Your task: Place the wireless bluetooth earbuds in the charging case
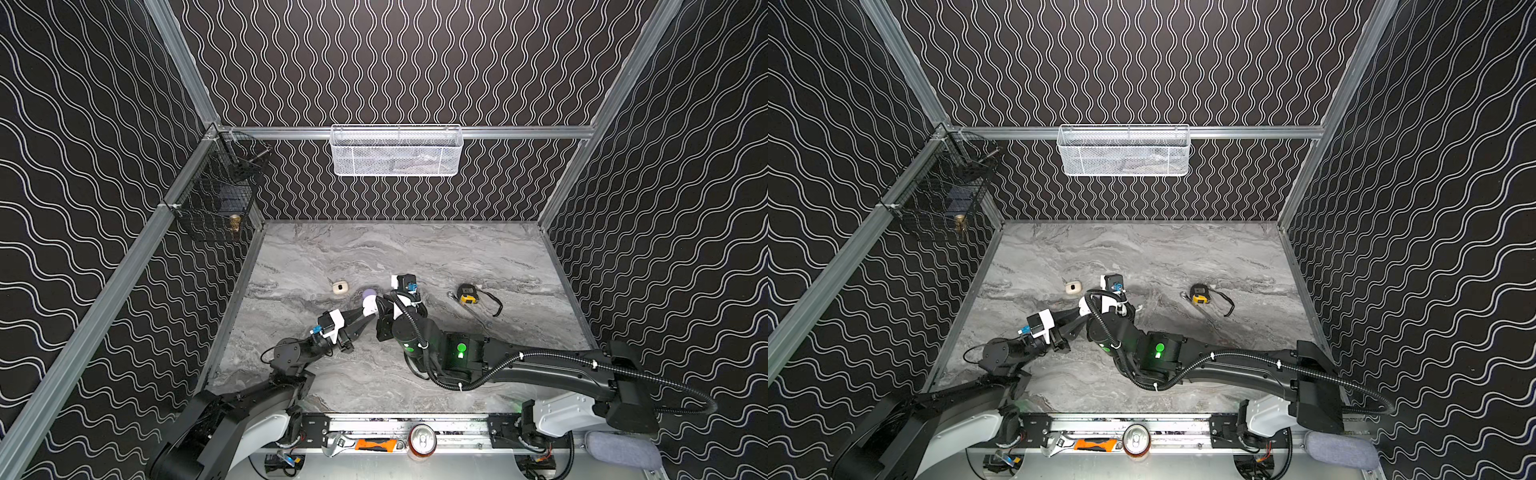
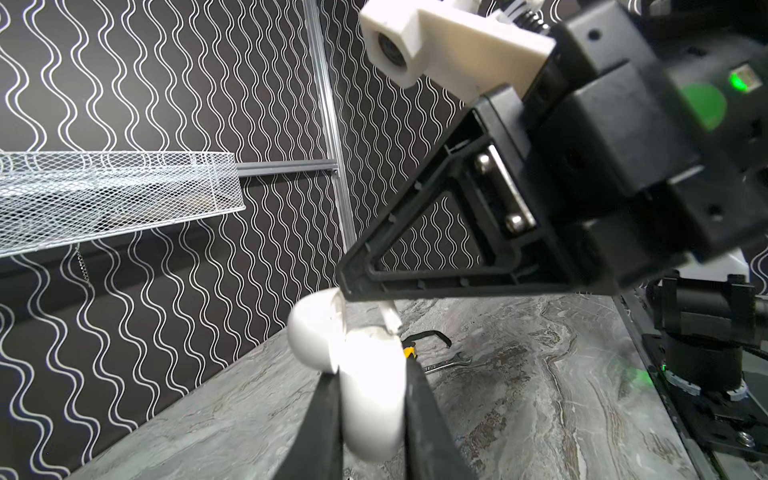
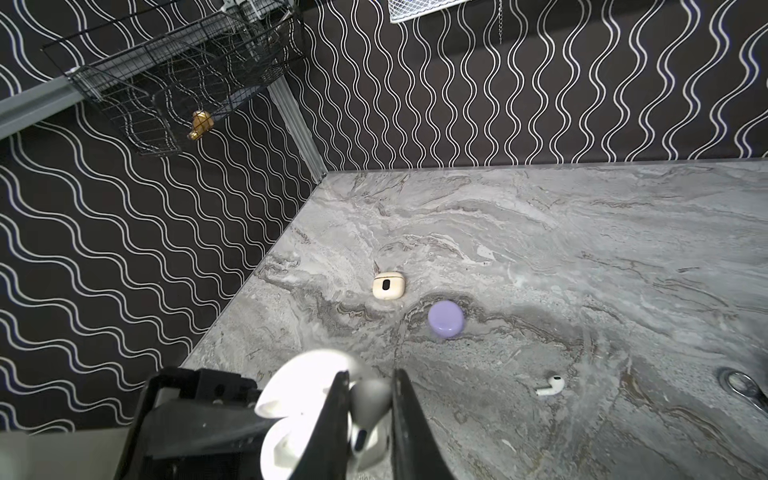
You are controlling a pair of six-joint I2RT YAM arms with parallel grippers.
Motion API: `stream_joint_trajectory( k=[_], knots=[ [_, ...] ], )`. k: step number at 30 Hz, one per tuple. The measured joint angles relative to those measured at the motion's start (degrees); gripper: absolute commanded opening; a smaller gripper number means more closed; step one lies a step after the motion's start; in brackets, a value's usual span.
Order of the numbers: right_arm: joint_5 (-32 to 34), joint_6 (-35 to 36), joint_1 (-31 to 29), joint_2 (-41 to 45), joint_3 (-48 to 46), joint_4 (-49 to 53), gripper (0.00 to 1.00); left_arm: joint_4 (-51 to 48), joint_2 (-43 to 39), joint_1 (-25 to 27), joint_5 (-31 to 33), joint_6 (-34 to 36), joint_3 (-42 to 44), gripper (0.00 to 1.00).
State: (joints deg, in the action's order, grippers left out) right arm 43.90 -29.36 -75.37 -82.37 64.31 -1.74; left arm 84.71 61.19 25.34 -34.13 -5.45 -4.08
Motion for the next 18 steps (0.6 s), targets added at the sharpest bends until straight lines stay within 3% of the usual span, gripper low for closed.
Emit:
stream_joint_trajectory(
  k=[18],
  knots=[
    [1.29, -0.44, 0.0, -2.16, 0.04, -2.47, 0.12, -3.45, -1.51, 0.0, 1.27, 0.02, 0.02, 0.0]
  ],
)
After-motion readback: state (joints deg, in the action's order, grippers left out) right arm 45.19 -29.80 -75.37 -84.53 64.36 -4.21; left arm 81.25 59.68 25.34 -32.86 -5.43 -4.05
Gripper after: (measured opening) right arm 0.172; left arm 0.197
